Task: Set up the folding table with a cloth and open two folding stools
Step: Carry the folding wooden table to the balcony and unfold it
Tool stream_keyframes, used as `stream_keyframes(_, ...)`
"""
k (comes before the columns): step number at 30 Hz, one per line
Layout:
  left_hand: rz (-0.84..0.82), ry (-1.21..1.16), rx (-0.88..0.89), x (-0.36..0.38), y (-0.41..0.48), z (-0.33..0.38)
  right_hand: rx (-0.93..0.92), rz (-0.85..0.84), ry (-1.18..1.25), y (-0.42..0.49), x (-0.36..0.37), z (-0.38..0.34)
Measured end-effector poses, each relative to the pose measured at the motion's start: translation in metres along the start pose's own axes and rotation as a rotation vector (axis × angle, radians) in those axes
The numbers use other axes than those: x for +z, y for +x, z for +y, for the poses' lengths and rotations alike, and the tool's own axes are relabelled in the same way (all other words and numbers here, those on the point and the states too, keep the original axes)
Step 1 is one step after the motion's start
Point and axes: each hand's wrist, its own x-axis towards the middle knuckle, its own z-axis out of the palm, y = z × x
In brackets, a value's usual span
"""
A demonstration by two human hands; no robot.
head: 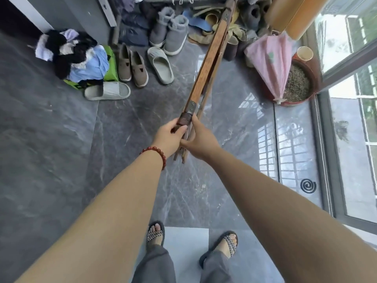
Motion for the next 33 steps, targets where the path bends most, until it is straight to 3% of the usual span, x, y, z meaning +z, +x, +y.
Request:
stream_keyframes(11, 0.139, -0.222, 0.077, 0.009, -0.001, -0.038, -0.05, 0.178, 0.191, -0.002, 0.039, 0.007)
stream_keyframes(17, 0.004, -0.214, 0.141, 0.002, -0.002, -0.082, -0.017, 0.211, 0.165, -0.005, 0.059, 0.029)
stream_keyframes(22, -0.027, 0.043, 0.214, 0.003, 0.006, -0.109, -0.029, 0.247, 0.045, 0.009, 0.085, 0.05)
stream_keyframes(25, -0.036, 0.021, 0.193, 0.008, 0.018, -0.127, -0.08, 0.256, 0.009, 0.013, 0.093, 0.059)
stream_keyframes(33, 0.09, 0.239, 0.223, 0.002, 0.039, -0.151, -0.13, 0.139, -0.002, 0.015, 0.102, 0.088)
